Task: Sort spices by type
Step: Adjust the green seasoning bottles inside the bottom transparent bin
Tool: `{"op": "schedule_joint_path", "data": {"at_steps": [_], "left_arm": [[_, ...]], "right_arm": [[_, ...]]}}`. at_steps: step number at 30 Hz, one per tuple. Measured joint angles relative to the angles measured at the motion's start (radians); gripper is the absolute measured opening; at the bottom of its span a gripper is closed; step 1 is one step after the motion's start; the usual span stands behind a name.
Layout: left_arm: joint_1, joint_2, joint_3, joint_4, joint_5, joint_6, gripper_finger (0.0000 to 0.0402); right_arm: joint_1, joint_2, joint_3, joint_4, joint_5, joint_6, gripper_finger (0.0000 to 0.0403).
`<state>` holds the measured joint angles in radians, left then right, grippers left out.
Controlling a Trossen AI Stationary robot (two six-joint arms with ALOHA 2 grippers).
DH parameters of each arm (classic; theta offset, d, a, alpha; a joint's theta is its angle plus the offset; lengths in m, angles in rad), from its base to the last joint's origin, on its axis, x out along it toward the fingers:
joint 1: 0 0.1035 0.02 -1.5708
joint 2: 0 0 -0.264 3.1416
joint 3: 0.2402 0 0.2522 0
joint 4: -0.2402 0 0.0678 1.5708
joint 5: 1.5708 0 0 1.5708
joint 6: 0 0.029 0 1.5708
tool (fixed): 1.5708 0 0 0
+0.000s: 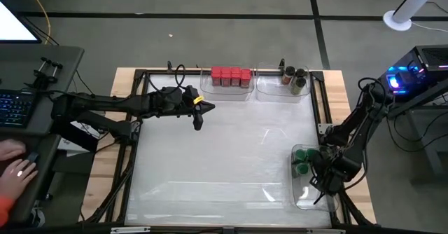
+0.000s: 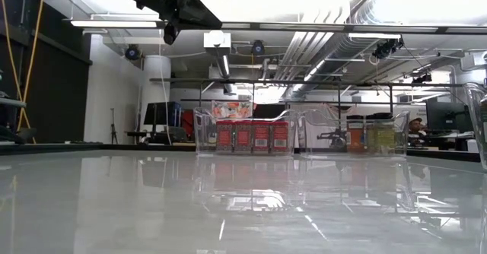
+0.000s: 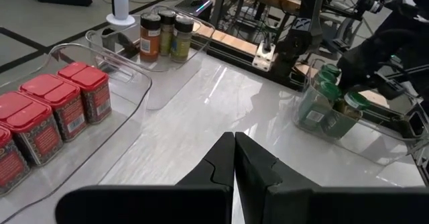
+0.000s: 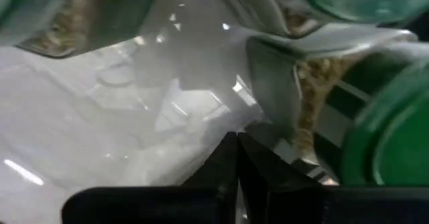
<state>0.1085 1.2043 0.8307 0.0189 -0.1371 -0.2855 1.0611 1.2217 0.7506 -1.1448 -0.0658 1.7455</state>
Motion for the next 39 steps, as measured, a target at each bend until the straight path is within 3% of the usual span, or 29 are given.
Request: {"op": "schedule_joint_path", "data": {"at_steps": [10,25,30,35,39], "left_arm": [[0.000,0.000,0.000,-0.001,-0.003,0.000,0.0000],[0.000,0.000,0.000,-0.002,-0.004,0.000,0.0000],[0.000,0.000,0.000,-0.003,-0.004,0.000,0.0000],[0.001,0.000,0.000,-0.020,-0.005,0.000,0.0000],[0.001,0.000,0.000,-0.046,-0.005,0.000,0.0000]], "right_arm": [[0.000,0.000,0.000,-0.069,-0.066,-0.071,0.0000],[0.000,0.000,0.001,-0.186,-0.015,-0.130,0.0000],[0.006,0.000,0.070,-0.217,-0.008,-0.132,0.0000],[0.030,0.000,0.200,-0.228,0.054,-0.131,0.0000],[0.036,-0.001,0.279,-0.089,0.194,-0.116,0.0000]]}}
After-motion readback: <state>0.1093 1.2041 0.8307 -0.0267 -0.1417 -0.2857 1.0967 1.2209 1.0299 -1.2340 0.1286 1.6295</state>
